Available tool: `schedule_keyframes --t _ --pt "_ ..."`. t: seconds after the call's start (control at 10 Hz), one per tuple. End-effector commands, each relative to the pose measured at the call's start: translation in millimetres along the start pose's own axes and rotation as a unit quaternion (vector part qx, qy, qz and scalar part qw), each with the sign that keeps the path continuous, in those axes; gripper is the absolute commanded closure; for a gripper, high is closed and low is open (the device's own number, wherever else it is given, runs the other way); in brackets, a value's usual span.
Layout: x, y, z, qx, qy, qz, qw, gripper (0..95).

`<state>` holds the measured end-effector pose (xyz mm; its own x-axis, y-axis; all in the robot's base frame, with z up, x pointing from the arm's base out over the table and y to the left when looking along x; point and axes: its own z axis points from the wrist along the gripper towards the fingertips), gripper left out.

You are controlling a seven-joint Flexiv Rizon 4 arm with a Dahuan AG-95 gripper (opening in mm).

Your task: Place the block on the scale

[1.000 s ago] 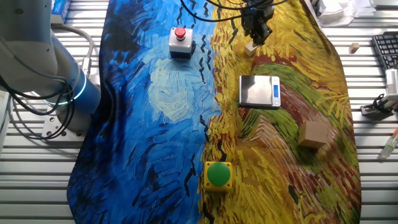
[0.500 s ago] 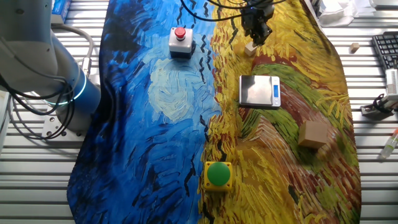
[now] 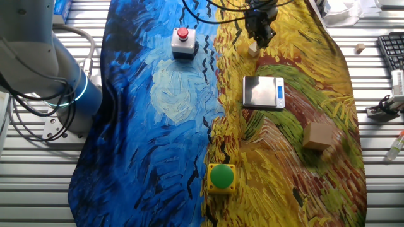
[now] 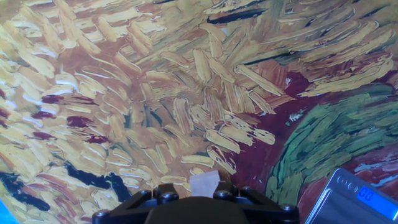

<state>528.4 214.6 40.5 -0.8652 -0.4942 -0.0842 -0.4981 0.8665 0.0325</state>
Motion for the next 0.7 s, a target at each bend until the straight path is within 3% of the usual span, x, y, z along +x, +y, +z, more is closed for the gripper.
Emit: schedule_keyframes --t 0.1,0.5,0.6,0.7 --pt "-1.2 -2.2 1.8 0.0 0.0 -0.002 1.0 57.0" --pt "-1.4 -3.1 18.0 0.002 -0.002 -0.002 1.0 57.0" --pt "-1.5 -3.1 18.6 0.003 -0.001 0.01 0.9999 95.0" --pt "-1.6 -3.1 18.5 0.004 -0.001 0.015 0.9999 95.0"
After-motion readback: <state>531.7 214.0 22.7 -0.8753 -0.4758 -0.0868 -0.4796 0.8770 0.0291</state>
